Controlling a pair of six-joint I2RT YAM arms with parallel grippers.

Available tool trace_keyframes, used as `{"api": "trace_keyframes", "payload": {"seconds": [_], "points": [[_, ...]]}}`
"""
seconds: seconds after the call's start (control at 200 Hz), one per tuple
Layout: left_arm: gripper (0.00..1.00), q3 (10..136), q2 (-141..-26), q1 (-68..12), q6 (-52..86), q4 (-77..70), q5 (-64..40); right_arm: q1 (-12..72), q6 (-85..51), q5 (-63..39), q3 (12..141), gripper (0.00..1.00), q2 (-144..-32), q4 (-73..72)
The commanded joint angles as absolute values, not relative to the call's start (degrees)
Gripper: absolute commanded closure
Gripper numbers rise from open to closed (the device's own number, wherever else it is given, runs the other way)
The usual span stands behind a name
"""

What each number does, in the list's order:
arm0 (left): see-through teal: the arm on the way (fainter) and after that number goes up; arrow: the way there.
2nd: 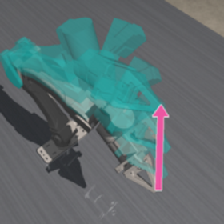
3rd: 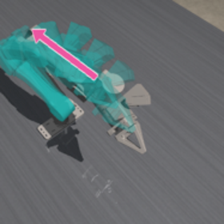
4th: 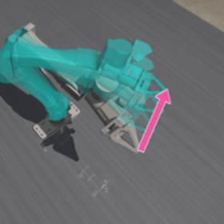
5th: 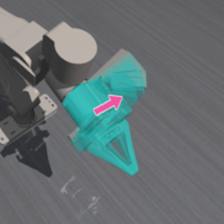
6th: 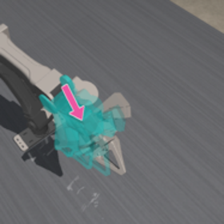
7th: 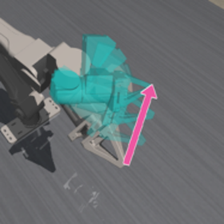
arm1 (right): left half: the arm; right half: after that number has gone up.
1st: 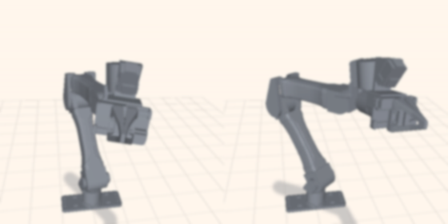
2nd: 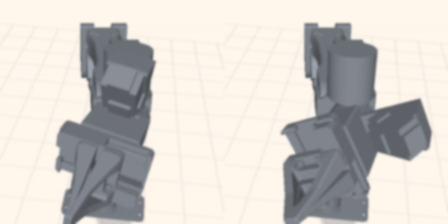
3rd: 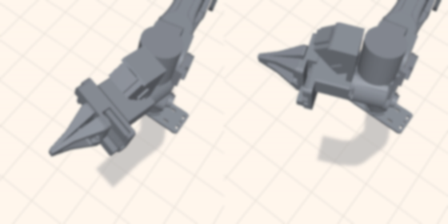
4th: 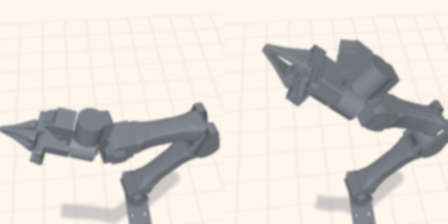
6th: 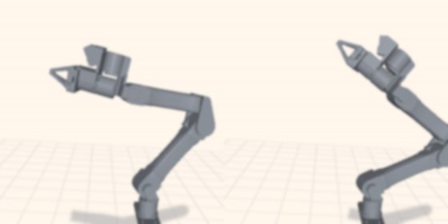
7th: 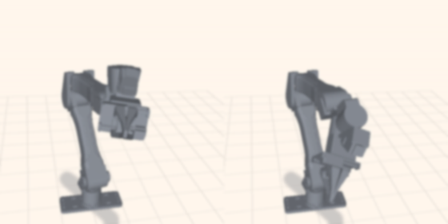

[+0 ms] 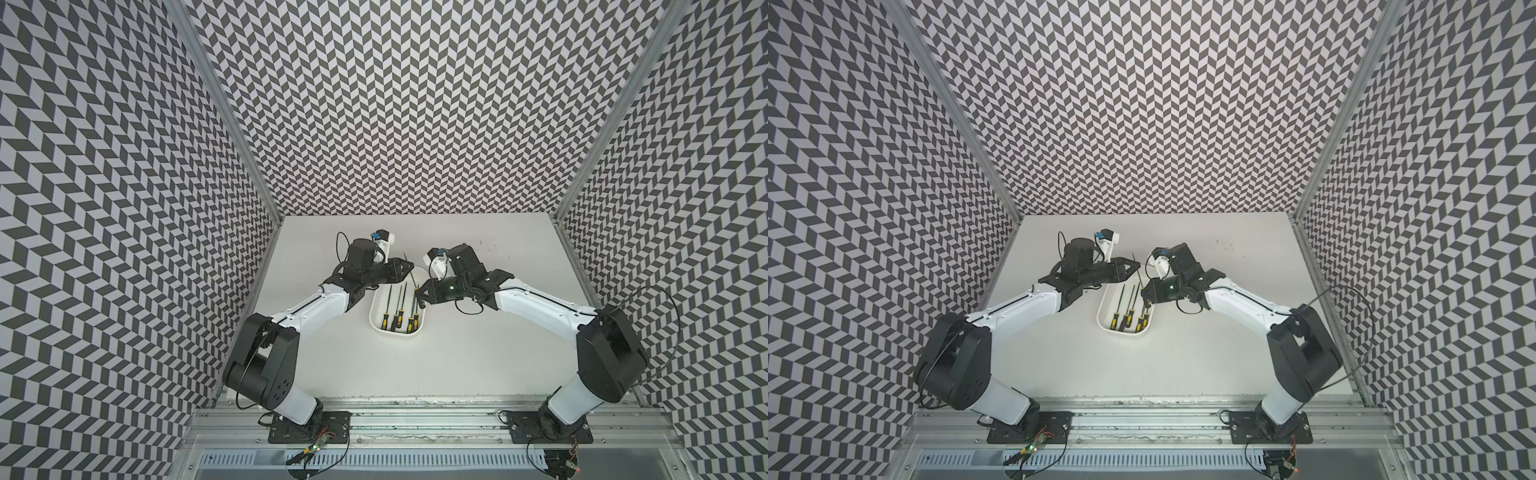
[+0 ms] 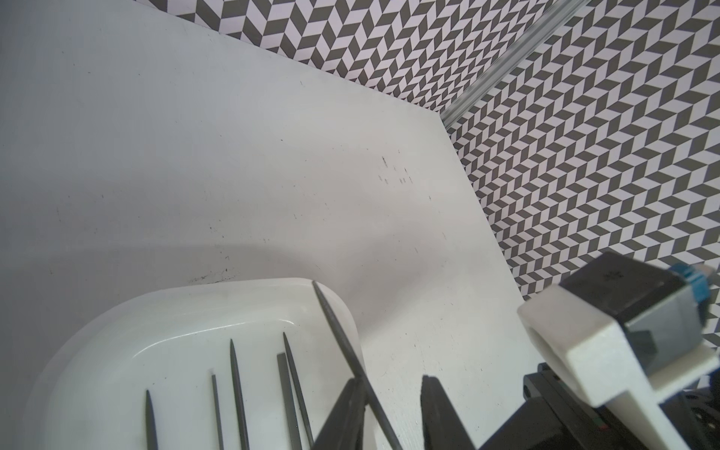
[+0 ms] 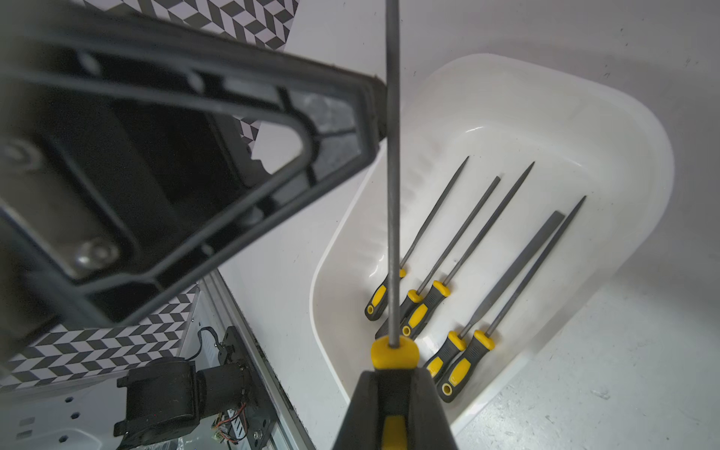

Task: Put the file tool into the storage box
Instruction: Place the file tool in the storage box.

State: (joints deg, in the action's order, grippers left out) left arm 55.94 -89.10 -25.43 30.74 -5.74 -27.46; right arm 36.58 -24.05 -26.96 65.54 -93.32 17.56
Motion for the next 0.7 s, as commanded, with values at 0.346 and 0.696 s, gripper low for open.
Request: {"api": "trace_keyframes", "payload": {"seconds": [0.346, 0.696], "points": [[1.0, 57.96, -90.25, -28.3, 27.82, -2.74, -28.39, 37.35, -22.28, -28.1, 69.96, 0.96, -89.82, 9.69], [0.47, 58.62, -91.56, -28.4, 28.65, -0.96, -29.16, 37.35, -22.59, -28.66, 71.04, 0.97, -89.72, 9.24]]}}
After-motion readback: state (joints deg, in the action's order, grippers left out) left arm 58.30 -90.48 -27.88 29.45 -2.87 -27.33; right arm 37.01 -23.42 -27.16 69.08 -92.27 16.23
